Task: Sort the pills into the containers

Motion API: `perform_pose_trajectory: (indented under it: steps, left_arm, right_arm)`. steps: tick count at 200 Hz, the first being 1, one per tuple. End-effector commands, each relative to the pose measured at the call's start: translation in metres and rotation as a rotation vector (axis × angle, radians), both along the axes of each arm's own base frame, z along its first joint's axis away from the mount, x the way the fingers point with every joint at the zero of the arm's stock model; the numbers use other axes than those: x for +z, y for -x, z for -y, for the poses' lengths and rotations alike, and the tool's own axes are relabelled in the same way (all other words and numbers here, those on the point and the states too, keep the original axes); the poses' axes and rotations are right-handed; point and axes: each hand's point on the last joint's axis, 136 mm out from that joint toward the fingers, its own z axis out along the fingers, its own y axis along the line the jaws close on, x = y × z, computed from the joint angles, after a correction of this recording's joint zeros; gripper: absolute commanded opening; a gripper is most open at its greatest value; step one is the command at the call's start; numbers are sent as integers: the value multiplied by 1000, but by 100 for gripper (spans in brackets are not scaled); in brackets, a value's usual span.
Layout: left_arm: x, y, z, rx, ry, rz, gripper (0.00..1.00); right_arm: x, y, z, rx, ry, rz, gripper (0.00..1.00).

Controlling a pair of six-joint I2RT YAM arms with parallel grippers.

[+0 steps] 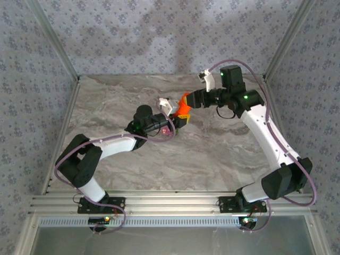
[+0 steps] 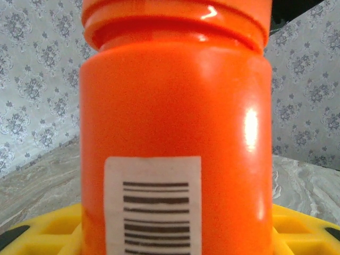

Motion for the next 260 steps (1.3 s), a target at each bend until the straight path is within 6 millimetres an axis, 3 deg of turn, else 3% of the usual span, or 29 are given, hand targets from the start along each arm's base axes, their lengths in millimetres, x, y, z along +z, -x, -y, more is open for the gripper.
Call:
perform_pose_trajectory:
  steps: [1, 81, 129, 176, 194, 222, 260]
  left_arm:
    - [39, 8, 4, -30, 73, 81, 0]
    - [43, 3, 7, 20, -3, 142, 0]
    - [41, 3, 8, 46, -21, 164, 0]
    - [39, 3, 7, 54, -19, 160, 0]
    - [38, 3, 7, 55, -17, 154, 0]
    - [38, 3, 8, 54, -11, 146, 0]
    - [39, 4, 9, 39, 5, 127, 0]
  right_arm:
    - [-3, -2, -1, -7, 19, -23, 49]
    - [-47, -10, -4, -238, 56, -282, 49]
    - [-55, -15, -10, -331, 0, -361, 49]
    - [-42, -14, -12, -316, -43, -357, 55]
    - [-33, -16, -8, -318, -56, -329, 66]
    - [-10, -14, 4, -308, -90, -256, 79]
    - [35, -7, 32, -314, -160, -90, 86]
